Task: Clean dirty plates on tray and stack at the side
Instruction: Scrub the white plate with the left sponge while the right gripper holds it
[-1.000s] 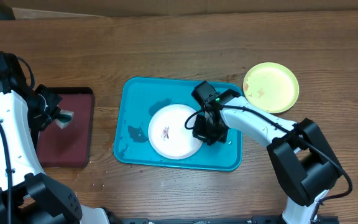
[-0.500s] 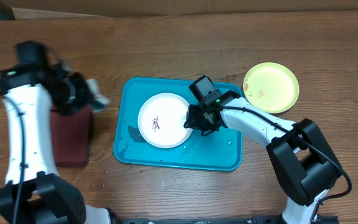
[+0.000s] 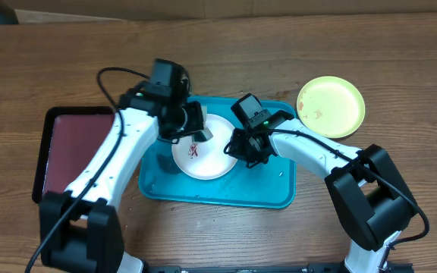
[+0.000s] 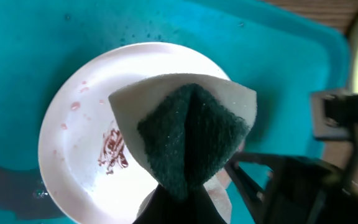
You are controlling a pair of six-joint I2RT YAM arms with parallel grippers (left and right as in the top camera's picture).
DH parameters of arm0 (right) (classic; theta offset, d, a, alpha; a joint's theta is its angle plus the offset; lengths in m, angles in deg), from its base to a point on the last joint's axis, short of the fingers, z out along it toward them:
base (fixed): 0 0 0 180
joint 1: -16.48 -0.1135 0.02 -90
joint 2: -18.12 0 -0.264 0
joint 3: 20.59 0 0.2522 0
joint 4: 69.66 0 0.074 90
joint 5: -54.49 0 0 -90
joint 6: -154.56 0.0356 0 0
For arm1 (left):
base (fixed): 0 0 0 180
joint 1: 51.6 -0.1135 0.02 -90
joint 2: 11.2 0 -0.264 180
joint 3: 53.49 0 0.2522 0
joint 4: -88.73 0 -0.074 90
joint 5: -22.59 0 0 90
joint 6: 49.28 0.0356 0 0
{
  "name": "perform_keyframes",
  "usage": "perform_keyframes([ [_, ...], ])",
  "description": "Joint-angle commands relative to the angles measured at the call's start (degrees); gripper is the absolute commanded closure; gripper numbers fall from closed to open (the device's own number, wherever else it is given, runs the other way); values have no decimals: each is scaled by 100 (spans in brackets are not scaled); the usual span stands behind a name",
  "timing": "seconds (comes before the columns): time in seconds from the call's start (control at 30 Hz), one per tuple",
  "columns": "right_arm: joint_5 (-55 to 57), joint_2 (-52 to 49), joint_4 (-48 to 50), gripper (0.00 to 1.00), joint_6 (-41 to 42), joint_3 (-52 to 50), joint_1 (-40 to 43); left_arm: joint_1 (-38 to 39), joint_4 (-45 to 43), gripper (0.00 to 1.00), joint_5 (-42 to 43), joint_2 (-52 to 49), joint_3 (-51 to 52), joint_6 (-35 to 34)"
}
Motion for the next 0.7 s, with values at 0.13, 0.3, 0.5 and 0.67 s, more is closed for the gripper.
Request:
perform_keyframes([
  [0.13,55,4,-4,96,144,-33,-2,87,-31,96,-431,-730,70,-457],
  [0.3,55,4,94,96,140,-33,-4,90,-173,96,251,-1178,70,-37],
  [0.5,122,4,90,96,140,-33,-4,87,-326,96,326,-1401,70,225],
  [0.67,120,4,87,96,138,-33,-4,87,-306,96,116,-1810,70,210],
])
